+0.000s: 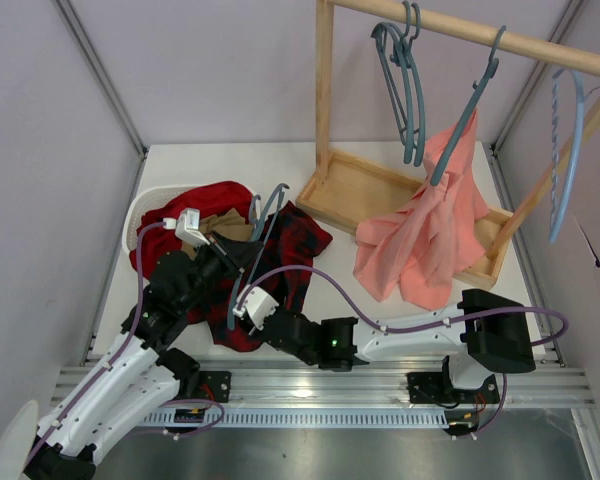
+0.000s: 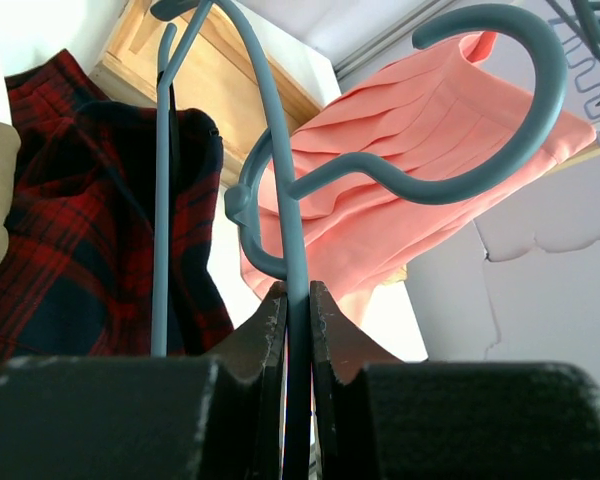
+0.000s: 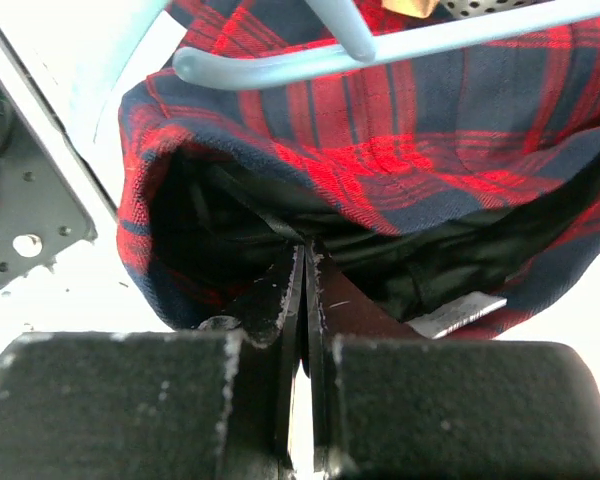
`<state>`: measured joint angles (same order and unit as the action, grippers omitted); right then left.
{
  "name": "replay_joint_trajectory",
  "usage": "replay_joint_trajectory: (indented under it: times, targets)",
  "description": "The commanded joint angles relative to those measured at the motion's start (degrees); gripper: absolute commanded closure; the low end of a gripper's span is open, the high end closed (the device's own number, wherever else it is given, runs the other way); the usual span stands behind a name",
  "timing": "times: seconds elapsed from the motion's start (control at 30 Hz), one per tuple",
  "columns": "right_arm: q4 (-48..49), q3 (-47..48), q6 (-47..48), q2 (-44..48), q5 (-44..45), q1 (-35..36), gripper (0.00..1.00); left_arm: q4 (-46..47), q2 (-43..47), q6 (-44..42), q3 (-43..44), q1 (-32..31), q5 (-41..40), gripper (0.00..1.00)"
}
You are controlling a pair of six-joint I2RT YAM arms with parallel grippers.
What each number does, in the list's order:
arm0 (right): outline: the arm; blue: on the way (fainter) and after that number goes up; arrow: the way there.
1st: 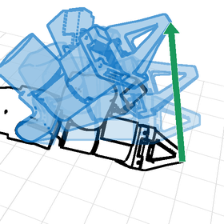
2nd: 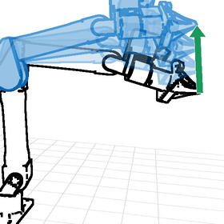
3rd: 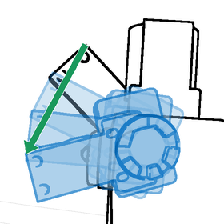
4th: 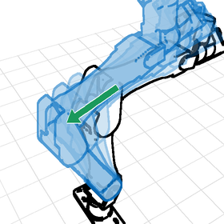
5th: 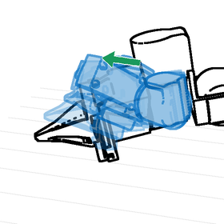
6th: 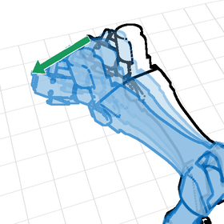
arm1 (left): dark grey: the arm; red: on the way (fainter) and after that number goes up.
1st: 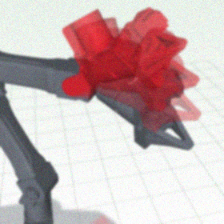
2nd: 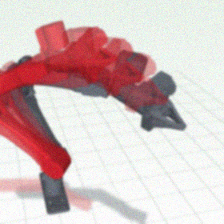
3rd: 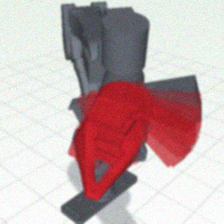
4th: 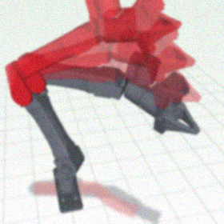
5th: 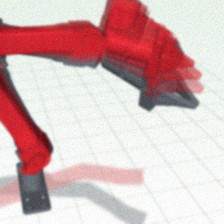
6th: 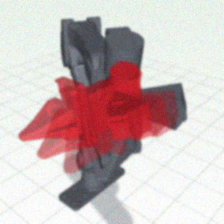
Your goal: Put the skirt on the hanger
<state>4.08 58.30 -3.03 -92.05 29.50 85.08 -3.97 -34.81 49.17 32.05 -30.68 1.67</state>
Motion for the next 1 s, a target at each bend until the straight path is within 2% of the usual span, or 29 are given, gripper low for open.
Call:
replay_joint_trajectory:
  times: [0.0, 0.13, 0.43, 0.67, 0.8, 0.97]
  targets:
    - [5.3, -0.9, -3.3, 2.2, 0.7, 0.6, 1.0, 3.4, 0.6, 2.6, 2.8, 0.3, -1.1, 0.93]
    - [6.0, -0.6, -5.4, 2.8, 0.7, 0.6, 1.0, 7.5, -0.5, 6.3, 0.3, 0.3, -0.3, 0.94]
    - [4.2, -2.2, -8.8, 6.9, 0.5, 0.2, 1.0, 6.2, -0.7, 6.8, 0.2, -0.5, -1.2, 0.94]
    - [0.9, -1.3, -10.7, 9.4, -3.8, -2.0, 1.0, 5.6, 0.6, 8.2, -2.3, -3.1, -1.4, 0.94]
    - [-0.8, 1.0, -10.3, 8.2, -3.7, -1.8, 1.0, 5.5, 0.1, 7.7, -1.8, -6.6, -7.1, 0.94]
    - [-0.9, 1.1, -9.4, 8.6, -3.1, -1.3, 1.0, 6.2, -1.7, 7.6, -1.6, -8.6, -8.1, 0.94]
